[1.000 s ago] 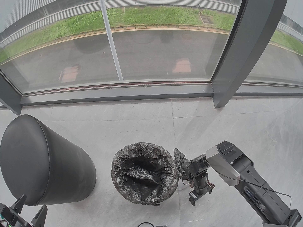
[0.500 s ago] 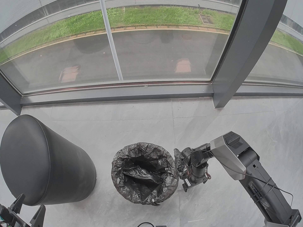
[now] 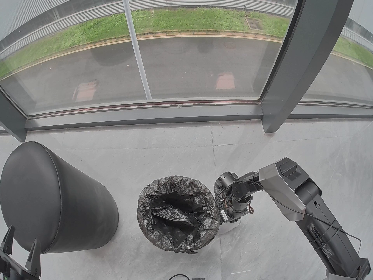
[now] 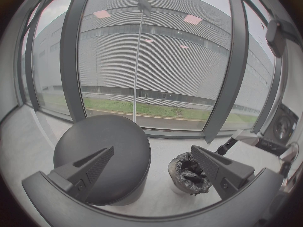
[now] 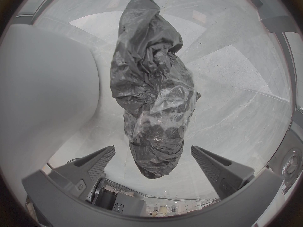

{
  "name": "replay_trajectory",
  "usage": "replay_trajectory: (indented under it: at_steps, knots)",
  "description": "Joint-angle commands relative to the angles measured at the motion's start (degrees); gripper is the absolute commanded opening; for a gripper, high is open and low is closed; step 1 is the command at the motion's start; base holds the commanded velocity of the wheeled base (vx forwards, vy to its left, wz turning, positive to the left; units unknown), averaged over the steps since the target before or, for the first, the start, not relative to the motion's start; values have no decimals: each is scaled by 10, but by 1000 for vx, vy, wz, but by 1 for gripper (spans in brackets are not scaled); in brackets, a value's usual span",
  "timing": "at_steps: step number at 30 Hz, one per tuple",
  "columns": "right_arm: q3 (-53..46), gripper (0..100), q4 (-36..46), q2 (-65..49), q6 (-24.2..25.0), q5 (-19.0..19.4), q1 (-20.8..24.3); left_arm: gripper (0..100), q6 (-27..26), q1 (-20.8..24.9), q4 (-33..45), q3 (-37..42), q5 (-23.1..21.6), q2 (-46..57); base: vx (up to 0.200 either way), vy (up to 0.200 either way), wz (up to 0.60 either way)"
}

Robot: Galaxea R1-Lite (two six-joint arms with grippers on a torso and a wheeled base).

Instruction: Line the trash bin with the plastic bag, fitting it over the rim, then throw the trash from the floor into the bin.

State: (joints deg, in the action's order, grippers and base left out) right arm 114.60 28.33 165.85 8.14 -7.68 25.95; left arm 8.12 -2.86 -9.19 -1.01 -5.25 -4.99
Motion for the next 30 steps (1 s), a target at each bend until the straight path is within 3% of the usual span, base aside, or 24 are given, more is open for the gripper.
replay_trajectory:
  at_steps: [1,5,16,21,30]
  knots:
    - [0,100,-1,-3,0,-2,1,100,-57,1,15,10,-2,0,0,0,0]
    - [0,100,-19,-3,-2,-7,0,100,-99,0,39,10,-3,-1,0,0,0]
    - [0,100,-57,18,-7,-15,1,100,-64,0,38,10,5,-1,0,0,0]
    - [0,100,-76,31,-9,-28,0,100,-60,0,38,10,42,-1,0,0,0]
    - [0,100,-118,25,-9,-45,-3,100,-46,1,39,10,41,-1,0,0,0]
